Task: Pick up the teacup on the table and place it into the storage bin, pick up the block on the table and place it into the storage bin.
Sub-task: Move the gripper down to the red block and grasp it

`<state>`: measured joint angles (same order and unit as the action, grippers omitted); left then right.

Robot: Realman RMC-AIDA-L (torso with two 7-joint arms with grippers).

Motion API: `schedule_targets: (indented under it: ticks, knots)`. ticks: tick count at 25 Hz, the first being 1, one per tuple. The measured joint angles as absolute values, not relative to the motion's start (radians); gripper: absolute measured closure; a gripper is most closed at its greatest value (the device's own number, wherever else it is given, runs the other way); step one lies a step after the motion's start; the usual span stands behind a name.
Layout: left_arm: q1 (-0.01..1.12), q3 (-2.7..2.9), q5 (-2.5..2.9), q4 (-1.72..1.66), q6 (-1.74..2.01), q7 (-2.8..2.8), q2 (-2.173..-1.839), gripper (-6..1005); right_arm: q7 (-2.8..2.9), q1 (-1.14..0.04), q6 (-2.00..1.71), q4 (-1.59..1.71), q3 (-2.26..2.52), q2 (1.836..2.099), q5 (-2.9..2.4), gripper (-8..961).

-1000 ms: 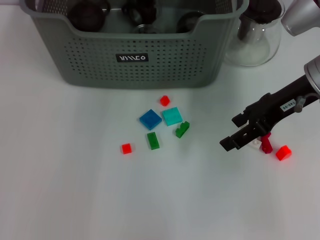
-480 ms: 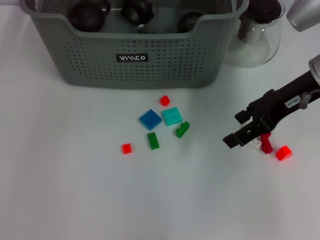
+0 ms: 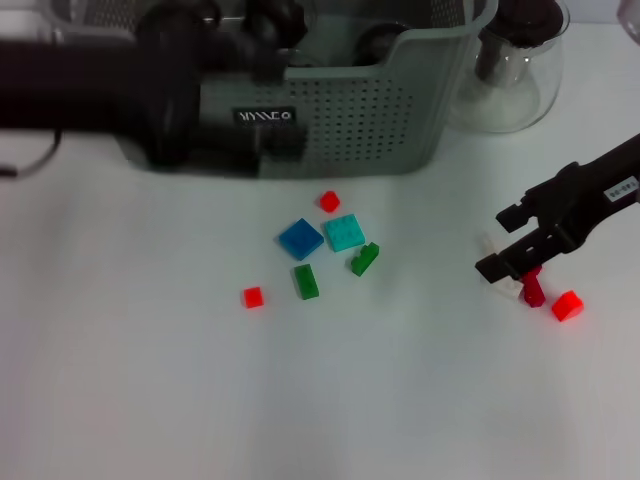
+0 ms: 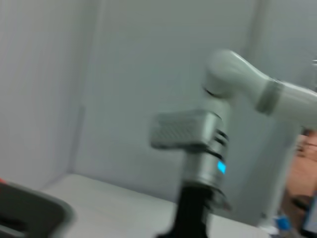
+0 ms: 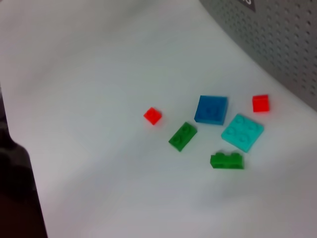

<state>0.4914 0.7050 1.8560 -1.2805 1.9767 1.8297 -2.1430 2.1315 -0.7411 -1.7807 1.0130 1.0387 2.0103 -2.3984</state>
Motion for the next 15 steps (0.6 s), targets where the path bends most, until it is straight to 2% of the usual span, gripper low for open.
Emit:
schedule_targets:
  ticks: [4,6,9,13,15]
  knots:
    - [0.458,0.726,1.9,-1.134,2.007,1.577,-2.144,146,2.105,-0.736,-1.822,1.025,1.038,1.986,-2.417,7]
    - [0.442,0.743,1.982,-1.062,1.972,1.431,-2.158,146,2.108,-0.729,-1.838,1.058,1.033,1.978,-2.455,8]
    - [0.438,0.769,2.035,-1.032,1.912,1.383,-2.168,147,2.117,-0.721,-1.852,1.097,1.032,1.974,-2.507,8]
    - [0.441,0.843,2.073,-0.968,1.8,1.367,-2.17,148,2.125,-0.718,-1.878,1.128,1.031,1.977,-2.614,8]
    - [0.442,0.861,2.076,-0.949,1.76,1.363,-2.171,149,2.126,-0.719,-1.882,1.13,1.03,1.99,-2.662,9]
